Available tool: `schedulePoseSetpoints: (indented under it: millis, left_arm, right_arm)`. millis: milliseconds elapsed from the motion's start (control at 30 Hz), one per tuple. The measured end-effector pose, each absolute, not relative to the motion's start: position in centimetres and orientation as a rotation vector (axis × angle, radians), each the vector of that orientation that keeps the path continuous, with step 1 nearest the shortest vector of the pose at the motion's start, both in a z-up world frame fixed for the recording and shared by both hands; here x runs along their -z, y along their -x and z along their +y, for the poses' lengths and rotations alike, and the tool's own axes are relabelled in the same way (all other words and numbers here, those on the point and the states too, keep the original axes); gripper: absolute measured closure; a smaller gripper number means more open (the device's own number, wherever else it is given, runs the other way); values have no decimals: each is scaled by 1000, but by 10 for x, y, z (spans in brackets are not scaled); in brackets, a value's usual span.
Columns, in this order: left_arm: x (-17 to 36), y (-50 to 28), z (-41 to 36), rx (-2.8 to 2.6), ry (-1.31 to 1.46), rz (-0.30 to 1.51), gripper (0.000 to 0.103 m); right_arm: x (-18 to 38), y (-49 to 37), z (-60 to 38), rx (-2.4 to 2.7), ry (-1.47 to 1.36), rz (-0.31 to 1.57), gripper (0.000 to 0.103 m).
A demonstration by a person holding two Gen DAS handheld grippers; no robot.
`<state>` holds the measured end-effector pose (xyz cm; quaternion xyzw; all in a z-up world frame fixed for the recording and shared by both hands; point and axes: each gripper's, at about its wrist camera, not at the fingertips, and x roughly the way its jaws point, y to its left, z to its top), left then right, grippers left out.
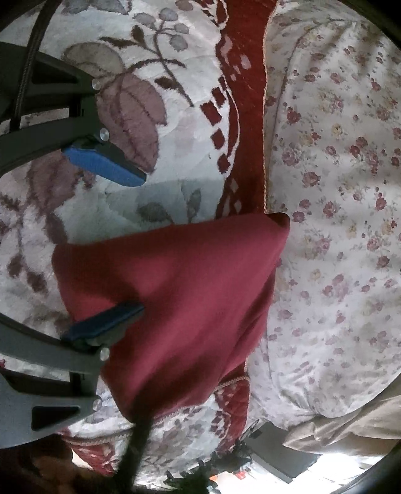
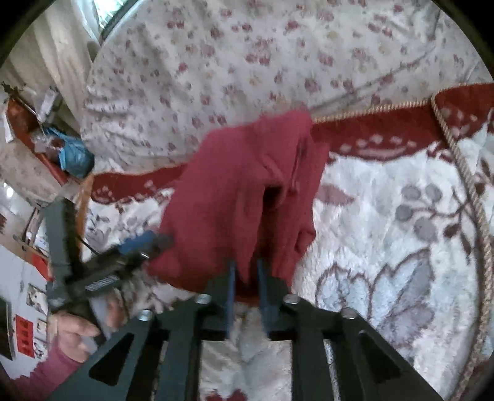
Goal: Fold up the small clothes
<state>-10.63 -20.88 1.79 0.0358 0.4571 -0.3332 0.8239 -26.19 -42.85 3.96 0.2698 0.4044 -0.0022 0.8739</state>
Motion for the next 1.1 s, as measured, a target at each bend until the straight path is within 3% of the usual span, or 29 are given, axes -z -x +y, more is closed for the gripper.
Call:
schedulePoseSetpoints:
  millis: [67,100,433,633,933,1000,1067,1100]
  left_arm:
    - [-18,106,-212,709,-84,969,26]
    - [-18,106,-213,708,-91,965,26]
    - [-13,105,-217,706,-106,965,21]
    - [-10,104,-221,714,-107,975,18]
    - [-11,107,-220,698,-102,971,16]
    - [-12,106,-220,699,-93,976,16]
    - [-14,104,-218,715,-70,987,16]
    - [-15,102,-217,734,-48,996,16]
  right_arm:
    - [-55,260,-428,39,-536,795,52]
    - [-62,257,-427,50,-520,772,49]
    - [-38,160,-429,181,-368,844,49]
    - [-2,161,-450,232,-365,861,52]
    - [-12,178,-453,210,-450,842,47]
    - [-9,179,-453,216,-454,843,39]
    - [0,180,-461,218,-522,852,24]
    - [7,181,-467,203,-581,851,22]
